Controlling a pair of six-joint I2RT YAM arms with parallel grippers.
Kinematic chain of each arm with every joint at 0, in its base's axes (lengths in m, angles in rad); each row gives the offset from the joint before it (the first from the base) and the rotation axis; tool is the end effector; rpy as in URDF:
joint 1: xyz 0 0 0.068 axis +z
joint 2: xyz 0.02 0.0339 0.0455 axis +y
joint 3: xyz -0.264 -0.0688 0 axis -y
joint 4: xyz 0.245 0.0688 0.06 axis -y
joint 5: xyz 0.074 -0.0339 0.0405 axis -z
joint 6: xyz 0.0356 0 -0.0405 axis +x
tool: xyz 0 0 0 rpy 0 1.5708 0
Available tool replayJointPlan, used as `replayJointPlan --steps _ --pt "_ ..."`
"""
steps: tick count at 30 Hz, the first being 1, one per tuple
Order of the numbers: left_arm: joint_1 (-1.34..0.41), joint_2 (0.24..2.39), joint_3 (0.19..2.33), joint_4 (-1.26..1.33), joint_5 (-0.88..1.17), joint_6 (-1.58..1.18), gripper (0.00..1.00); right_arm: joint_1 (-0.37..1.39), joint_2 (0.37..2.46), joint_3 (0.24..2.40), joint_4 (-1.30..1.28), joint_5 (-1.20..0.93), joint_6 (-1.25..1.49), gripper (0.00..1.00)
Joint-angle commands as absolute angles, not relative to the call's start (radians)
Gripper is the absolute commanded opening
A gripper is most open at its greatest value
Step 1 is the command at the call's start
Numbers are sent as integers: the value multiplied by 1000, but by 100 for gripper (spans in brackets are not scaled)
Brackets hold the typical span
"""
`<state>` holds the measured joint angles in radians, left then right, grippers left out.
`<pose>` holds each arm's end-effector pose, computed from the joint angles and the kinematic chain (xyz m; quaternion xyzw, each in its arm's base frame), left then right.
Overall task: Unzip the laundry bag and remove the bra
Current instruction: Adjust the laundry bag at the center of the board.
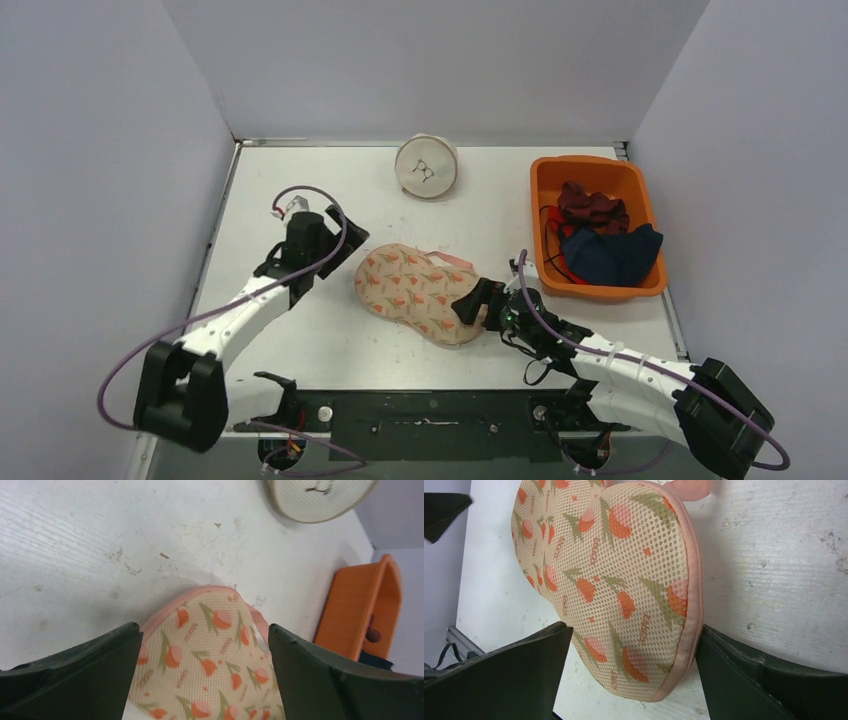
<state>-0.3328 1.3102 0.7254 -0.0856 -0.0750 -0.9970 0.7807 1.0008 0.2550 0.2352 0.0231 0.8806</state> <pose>0.2610 -0.0874 0.2153 -0.3088 0.8452 -0.2417 0.3630 0.1383 0.1358 0.1600 0.0489 0.8613 0.3666 0.3483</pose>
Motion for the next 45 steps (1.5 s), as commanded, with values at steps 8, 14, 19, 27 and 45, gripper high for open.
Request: replayJointPlan --steps 8,14,19,27,45 --pt "-524 595 422 -371 -83 -1072 96 796 992 208 304 14 929 86" --pt "-826 445 137 -69 -126 -1322 97 829 1021 169 416 8 1026 67" --pt "-1052 554 117 92 -311 -1350 96 869 1056 153 502 8 1100 49" --pt "-1085 811 118 315 -324 -1366 96 873 1079 140 607 -44 1178 31" --pt "-1125 1032 61 677 -410 -1488 96 871 967 126 667 -89 1351 5"
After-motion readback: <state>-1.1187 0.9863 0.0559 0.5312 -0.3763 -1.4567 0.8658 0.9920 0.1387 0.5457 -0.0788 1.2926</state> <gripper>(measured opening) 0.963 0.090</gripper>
